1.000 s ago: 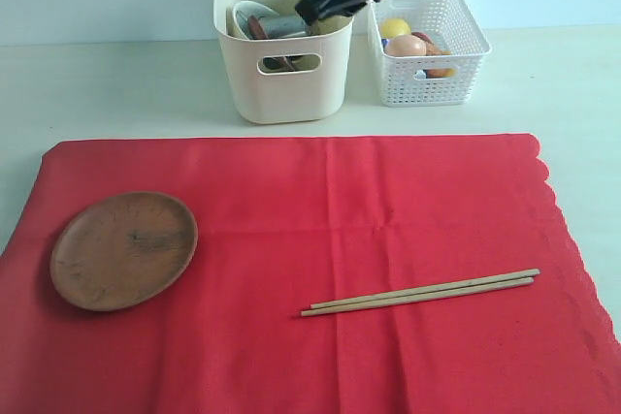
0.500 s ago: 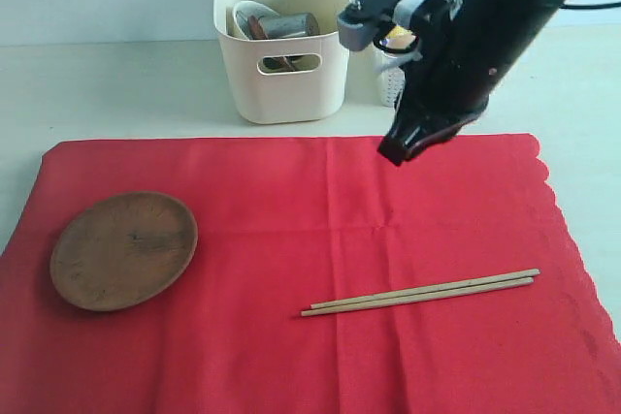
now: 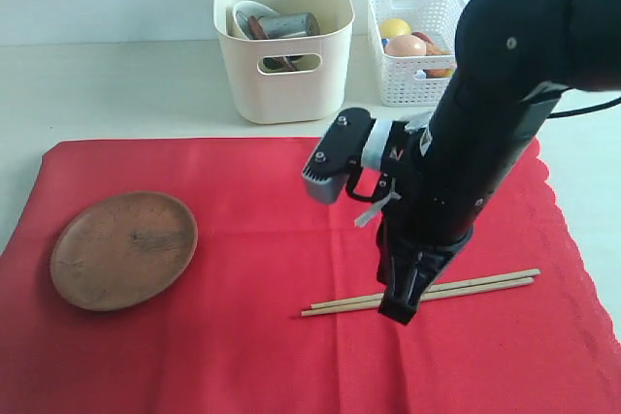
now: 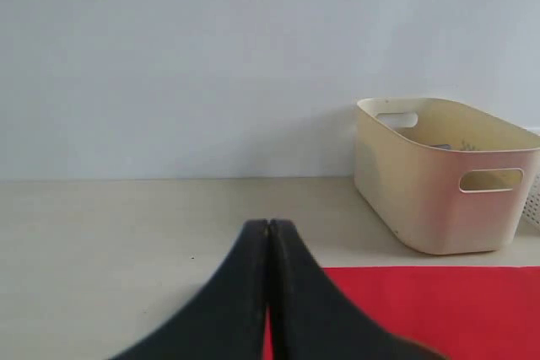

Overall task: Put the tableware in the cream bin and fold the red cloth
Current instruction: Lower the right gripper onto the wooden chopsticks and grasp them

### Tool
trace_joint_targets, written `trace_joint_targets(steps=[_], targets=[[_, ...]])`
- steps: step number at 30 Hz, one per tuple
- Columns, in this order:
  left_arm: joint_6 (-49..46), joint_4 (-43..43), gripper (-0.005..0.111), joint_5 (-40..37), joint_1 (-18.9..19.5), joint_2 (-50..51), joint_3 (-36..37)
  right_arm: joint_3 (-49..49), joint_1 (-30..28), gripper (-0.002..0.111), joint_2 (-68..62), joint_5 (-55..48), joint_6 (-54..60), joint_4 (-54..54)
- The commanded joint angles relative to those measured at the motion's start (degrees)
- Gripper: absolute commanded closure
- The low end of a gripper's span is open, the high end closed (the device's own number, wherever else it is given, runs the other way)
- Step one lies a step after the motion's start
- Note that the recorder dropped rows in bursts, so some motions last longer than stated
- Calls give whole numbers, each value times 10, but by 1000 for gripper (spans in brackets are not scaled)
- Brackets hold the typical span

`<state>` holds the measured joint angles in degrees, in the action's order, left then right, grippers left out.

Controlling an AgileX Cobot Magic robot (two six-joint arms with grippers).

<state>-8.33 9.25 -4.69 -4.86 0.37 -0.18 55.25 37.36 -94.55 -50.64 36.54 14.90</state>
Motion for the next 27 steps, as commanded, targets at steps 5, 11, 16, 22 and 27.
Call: trace_joint_targets(steps=[5,11,16,22,27], targets=[[0,2,105,-2,-3,-4,2,-32,20,102,-8,23,-58,-136],[0,2,105,-2,-3,-4,2,-41,20,71,-43,30,-46,-149],[0,2,105,-2,-3,-4,2,-41,20,56,-83,59,-31,-166],[0,2,105,-2,-3,-4,2,-41,20,57,-123,81,-30,-192],[0,2,105,-2,-3,-4,2,-41,20,57,-134,83,-30,-210]])
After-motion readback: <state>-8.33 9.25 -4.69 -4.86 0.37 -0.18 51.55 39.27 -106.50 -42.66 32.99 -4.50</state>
